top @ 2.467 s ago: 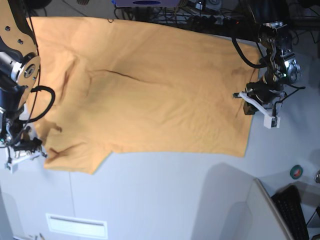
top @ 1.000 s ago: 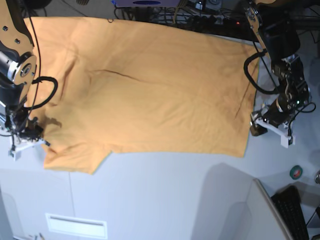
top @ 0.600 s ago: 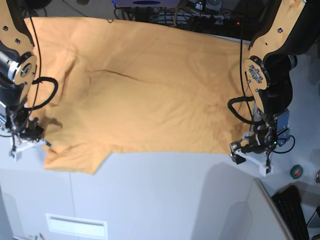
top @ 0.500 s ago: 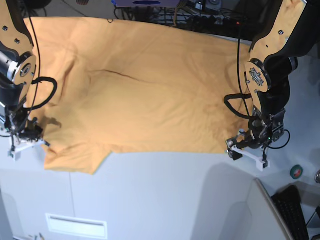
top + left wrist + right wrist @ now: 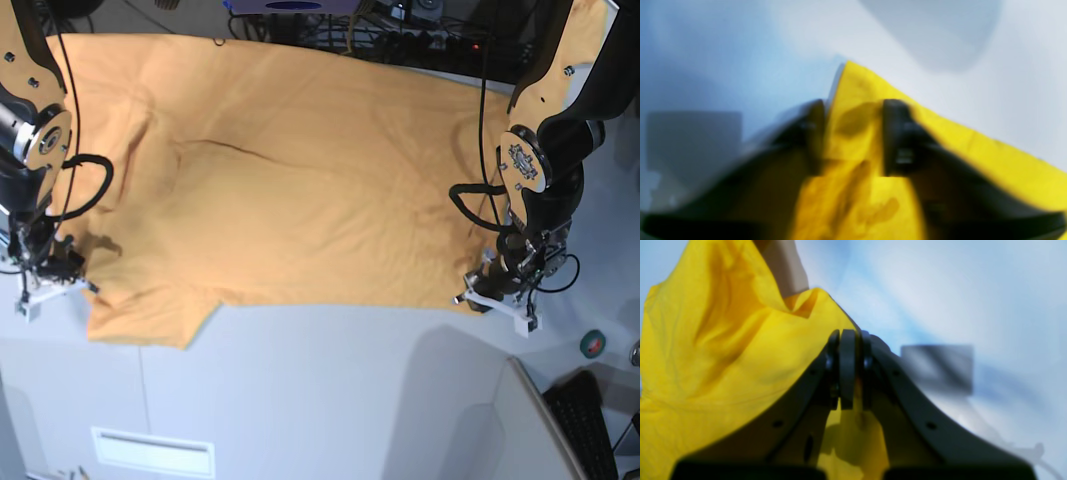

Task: Layout the t-shirt on the table in an organized manner, then fold the t-shirt properly
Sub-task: 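Move the left gripper to the shirt hem corner and grasp it, then lift the hem edge with both grippers and fold it over lengthwise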

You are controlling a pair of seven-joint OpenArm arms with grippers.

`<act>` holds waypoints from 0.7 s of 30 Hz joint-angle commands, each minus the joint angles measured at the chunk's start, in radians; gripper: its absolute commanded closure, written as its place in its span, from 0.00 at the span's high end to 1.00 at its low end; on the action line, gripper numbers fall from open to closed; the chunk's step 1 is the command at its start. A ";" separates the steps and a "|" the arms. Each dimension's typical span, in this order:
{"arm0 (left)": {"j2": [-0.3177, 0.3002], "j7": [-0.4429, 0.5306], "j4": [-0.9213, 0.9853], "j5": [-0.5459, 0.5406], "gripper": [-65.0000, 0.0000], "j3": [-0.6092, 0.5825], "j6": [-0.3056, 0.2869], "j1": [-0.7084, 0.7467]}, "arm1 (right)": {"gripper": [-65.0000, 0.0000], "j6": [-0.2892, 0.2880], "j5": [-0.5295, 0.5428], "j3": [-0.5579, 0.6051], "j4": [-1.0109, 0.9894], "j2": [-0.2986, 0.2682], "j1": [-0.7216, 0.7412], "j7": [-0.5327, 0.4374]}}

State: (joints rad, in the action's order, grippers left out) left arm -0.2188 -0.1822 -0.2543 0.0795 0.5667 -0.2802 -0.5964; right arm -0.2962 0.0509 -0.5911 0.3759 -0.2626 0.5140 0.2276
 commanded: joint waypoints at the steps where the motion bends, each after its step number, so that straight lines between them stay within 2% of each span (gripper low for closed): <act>1: -0.003 -0.032 -0.004 0.010 0.19 -0.001 -0.001 0.002 | 0.00 -0.008 0.008 0.001 0.018 -0.017 0.028 -0.024; 4: -0.008 -0.032 -0.006 0.001 0.00 -0.001 -0.001 0.020 | 0.00 -0.008 0.008 0.001 0.018 -0.017 0.027 -0.027; 8: -0.014 -0.033 -0.009 -0.001 0.00 0.000 -0.001 0.013 | 0.00 -0.008 0.008 0.001 0.019 -0.016 0.027 -0.027; 11: -0.018 -0.040 -0.084 0.004 0.00 0.000 -0.003 0.019 | 0.00 -0.008 0.008 0.001 0.028 -0.014 0.027 -0.029; 13: -0.017 -0.047 -0.119 0.007 0.00 -0.001 -0.004 0.020 | 0.00 -0.008 0.008 0.001 0.100 -0.005 -0.007 -0.029; 16: -0.021 -0.152 -0.185 -0.004 0.00 0.000 -0.006 0.020 | 0.00 -0.005 0.008 0.001 0.286 0.038 -0.067 -0.018; 19: -0.017 -0.241 -0.316 -0.004 0.00 0.000 -0.011 0.051 | 0.00 -0.004 0.008 0.001 0.456 0.055 -0.122 0.062; 21: -0.012 -0.296 -0.412 -0.034 0.00 0.000 -0.063 0.083 | 0.00 -0.004 0.008 0.001 0.555 0.079 -0.151 0.118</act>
State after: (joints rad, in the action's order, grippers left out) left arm -0.2153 -0.4973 -0.6479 0.0463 0.5663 -0.3523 -0.4927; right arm -0.3035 0.0505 -0.5873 0.9092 -0.1680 0.3374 0.3771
